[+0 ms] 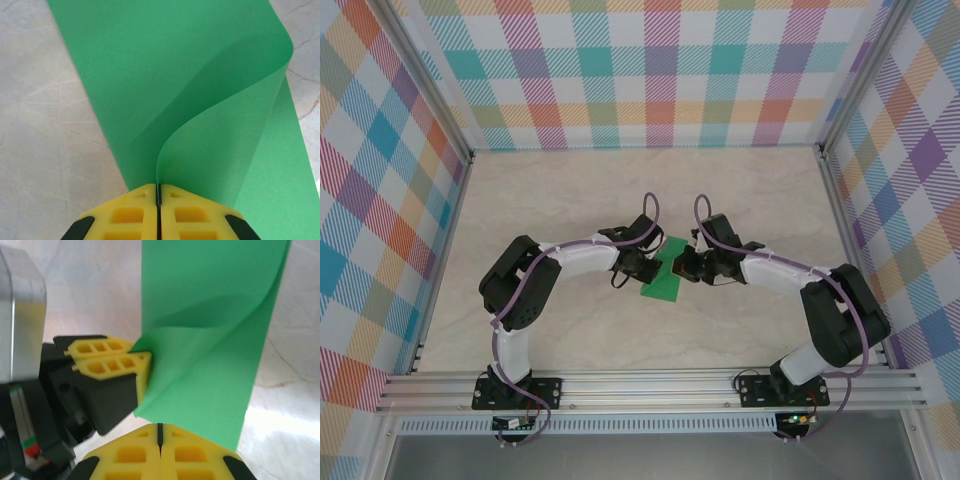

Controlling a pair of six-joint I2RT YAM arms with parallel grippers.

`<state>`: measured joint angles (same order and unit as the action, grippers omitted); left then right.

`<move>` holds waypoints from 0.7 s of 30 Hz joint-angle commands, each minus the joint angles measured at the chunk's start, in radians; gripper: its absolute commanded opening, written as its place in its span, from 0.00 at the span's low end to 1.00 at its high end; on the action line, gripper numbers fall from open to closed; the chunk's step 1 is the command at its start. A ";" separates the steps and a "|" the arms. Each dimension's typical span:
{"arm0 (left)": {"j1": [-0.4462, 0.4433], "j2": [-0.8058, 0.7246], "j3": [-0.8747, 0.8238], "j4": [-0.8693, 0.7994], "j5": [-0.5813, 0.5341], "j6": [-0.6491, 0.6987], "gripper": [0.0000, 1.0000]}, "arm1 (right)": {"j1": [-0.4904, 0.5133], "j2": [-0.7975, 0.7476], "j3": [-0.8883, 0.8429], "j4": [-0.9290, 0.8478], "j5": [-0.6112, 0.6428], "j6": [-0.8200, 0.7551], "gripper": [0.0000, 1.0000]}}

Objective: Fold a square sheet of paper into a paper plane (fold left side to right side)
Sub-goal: Fold the triangle a second time at the center of the table.

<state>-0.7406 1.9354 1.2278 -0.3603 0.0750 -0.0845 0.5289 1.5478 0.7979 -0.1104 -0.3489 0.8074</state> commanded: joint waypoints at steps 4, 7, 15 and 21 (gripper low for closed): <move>0.008 0.024 -0.013 0.004 0.028 0.010 0.07 | 0.004 0.113 0.030 0.159 -0.037 0.094 0.00; 0.007 0.022 -0.011 0.005 0.028 0.011 0.07 | 0.004 0.156 0.048 0.192 -0.048 0.109 0.00; 0.005 0.022 -0.009 0.008 0.032 0.010 0.07 | 0.003 0.176 0.071 0.188 -0.033 0.102 0.00; 0.003 0.024 -0.005 0.003 0.030 0.014 0.07 | 0.004 0.221 0.103 0.164 -0.033 0.087 0.00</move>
<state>-0.7406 1.9354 1.2278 -0.3599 0.0776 -0.0845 0.5301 1.7401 0.8711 0.0597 -0.3767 0.9047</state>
